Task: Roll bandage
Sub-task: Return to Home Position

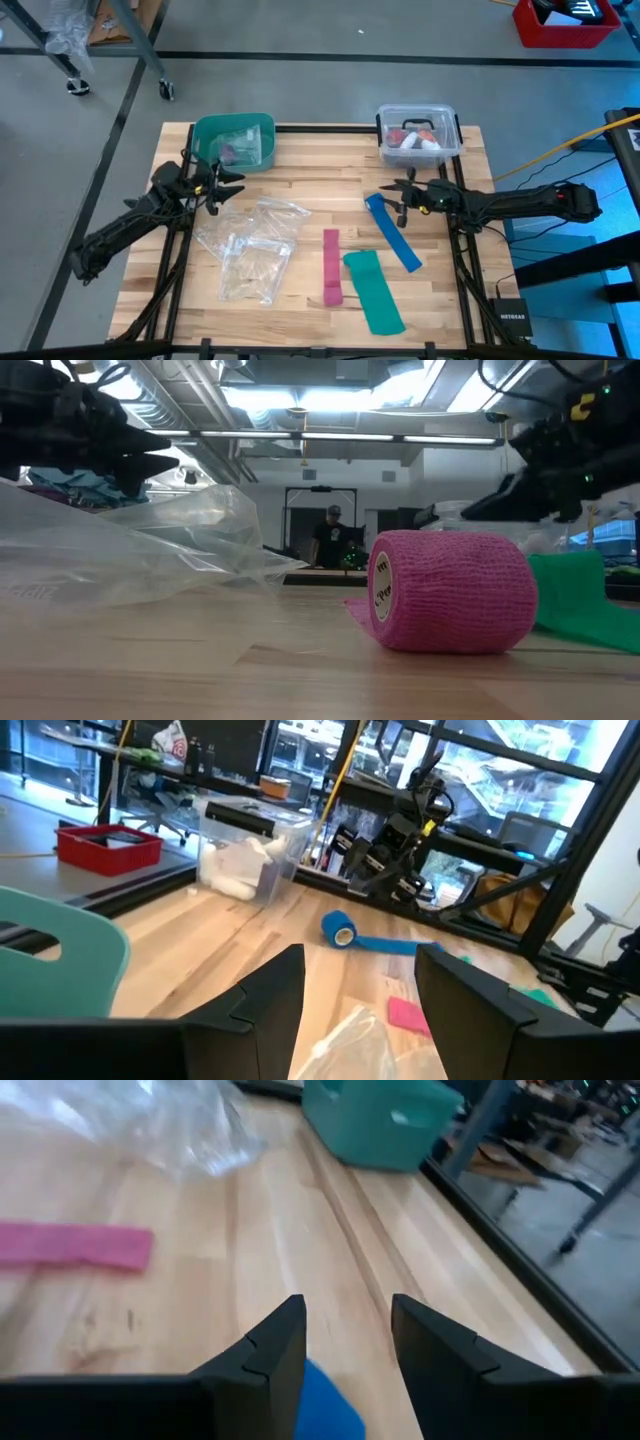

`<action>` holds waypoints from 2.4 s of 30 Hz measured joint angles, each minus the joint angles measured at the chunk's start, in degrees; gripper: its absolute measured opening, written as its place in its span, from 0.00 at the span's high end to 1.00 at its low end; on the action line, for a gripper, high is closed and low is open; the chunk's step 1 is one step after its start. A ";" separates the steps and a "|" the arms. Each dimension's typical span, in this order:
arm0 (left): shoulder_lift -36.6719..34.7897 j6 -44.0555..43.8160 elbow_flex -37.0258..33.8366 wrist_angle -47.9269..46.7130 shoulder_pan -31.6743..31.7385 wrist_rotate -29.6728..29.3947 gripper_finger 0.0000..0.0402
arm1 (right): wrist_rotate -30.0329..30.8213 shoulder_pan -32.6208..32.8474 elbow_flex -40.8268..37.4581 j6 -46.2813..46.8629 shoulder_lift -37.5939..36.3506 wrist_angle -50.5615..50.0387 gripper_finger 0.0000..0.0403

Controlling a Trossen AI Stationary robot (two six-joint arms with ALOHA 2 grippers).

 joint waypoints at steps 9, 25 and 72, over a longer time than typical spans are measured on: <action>4.20 7.87 -0.02 -0.22 0.02 -4.84 0.55 | 5.53 0.00 -2.26 2.88 0.04 -0.33 0.62; 7.67 1.59 0.00 -0.33 0.02 -6.45 0.55 | 8.01 0.00 -2.35 2.79 0.02 -5.37 0.62; -3.54 1.59 -0.02 -0.33 -19.23 -6.34 0.55 | 7.51 0.00 -2.48 2.76 -40.85 -15.99 0.62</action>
